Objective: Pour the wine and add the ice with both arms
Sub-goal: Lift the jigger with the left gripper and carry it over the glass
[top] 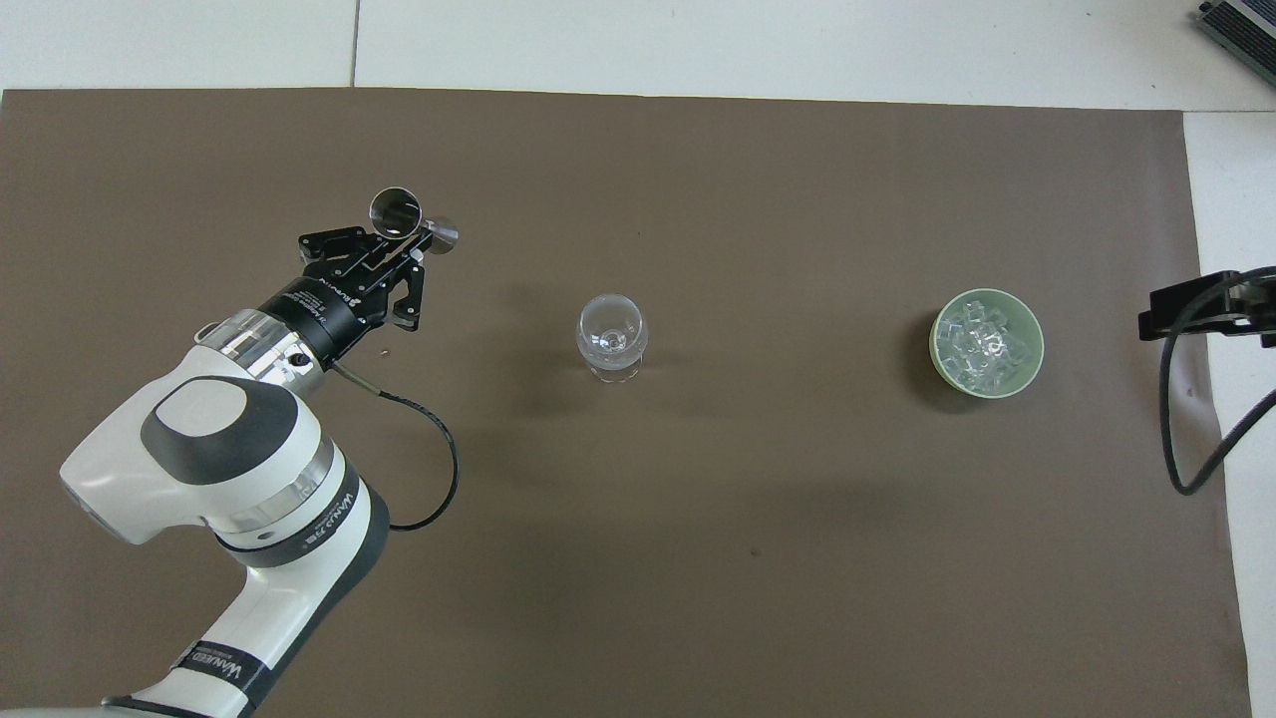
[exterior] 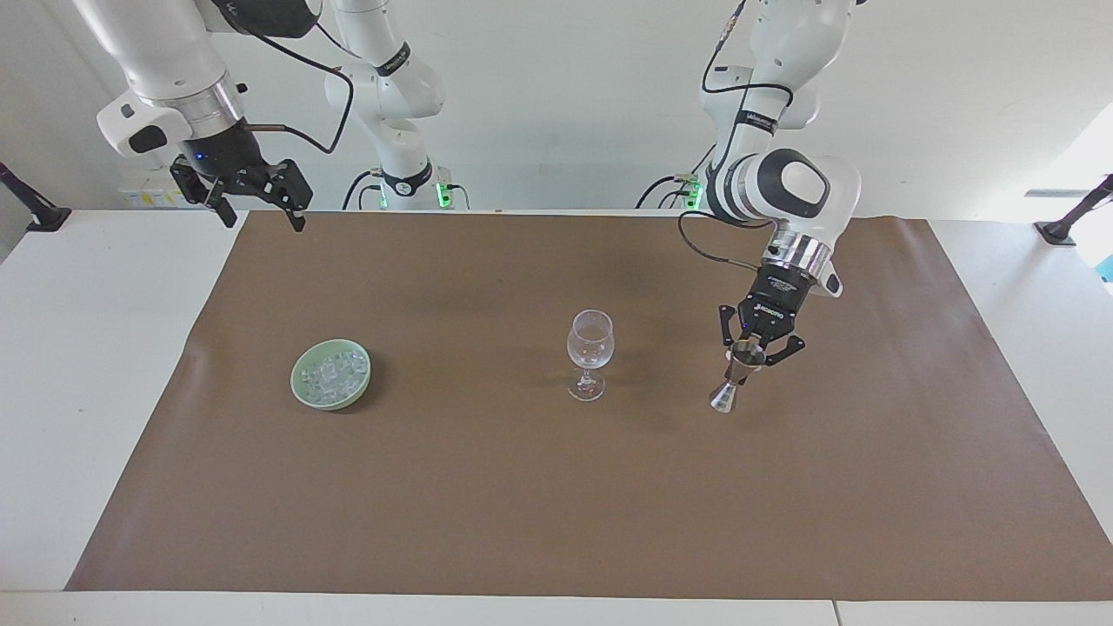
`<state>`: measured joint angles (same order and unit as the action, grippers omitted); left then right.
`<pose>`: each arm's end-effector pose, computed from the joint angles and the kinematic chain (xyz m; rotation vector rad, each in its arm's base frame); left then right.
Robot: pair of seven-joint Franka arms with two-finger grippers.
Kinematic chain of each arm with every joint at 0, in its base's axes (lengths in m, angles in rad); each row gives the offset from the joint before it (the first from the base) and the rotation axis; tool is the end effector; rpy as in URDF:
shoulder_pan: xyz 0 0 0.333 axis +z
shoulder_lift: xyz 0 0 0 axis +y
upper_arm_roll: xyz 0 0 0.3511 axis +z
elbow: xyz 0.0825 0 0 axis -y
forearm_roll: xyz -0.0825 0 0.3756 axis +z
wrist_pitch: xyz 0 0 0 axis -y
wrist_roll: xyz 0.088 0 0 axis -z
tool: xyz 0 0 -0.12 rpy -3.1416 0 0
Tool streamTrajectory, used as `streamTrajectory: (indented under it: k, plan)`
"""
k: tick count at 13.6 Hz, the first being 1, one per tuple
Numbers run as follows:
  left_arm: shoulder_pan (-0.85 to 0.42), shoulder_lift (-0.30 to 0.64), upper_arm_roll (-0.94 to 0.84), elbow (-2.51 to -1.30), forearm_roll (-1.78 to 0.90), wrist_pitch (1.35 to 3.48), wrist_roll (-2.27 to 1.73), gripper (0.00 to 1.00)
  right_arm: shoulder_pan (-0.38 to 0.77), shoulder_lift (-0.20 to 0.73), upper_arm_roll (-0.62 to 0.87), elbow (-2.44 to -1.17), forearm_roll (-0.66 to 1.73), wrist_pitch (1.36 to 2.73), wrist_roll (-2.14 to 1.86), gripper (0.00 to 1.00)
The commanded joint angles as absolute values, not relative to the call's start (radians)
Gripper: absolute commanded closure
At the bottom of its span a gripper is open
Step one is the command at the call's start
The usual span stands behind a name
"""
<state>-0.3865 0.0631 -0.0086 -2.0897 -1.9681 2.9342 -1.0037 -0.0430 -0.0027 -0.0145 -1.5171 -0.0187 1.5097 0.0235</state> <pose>0.5421 -0.1647 0.4463 0.6838 1.9635 -0.3412 0.5383 -0.0333 0.6675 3.1204 -0.1282 -0.0078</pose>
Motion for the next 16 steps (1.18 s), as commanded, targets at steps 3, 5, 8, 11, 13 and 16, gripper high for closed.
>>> streamTrajectory:
  k: [3, 5, 8, 11, 13, 16]
  plan:
    - [-0.403, 0.046, -0.113, -2.068, -1.985, 3.08, -1.025, 1.0, -0.055, -0.021, -0.009, -1.54, -0.002, 1.516, -0.006, 0.0]
    - [-0.442, 0.054, -0.117, -2.054, -1.983, 3.117, -1.022, 1.0, -0.055, -0.021, -0.009, -1.543, -0.002, 1.523, -0.002, 0.0]
    - [-0.498, 0.06, -0.117, -2.039, -1.982, 3.175, -1.019, 1.0, -0.058, -0.038, -0.009, -1.578, -0.002, 1.541, -0.014, 0.0]
    - [-0.534, 0.072, -0.117, -2.033, -1.976, 3.223, -1.017, 1.0, -0.06, -0.043, -0.009, -1.6, -0.002, 1.589, -0.008, 0.0]
    - [-0.551, 0.074, -0.118, -2.029, -1.973, 3.249, -1.014, 1.0, -0.058, -0.043, -0.009, -1.6, -0.002, 1.608, -0.006, 0.0]
    - [-0.587, 0.118, -0.117, -1.996, -1.971, 3.307, -1.015, 1.0, -0.049, -0.043, -0.009, -1.601, -0.002, 1.624, -0.005, 0.0]
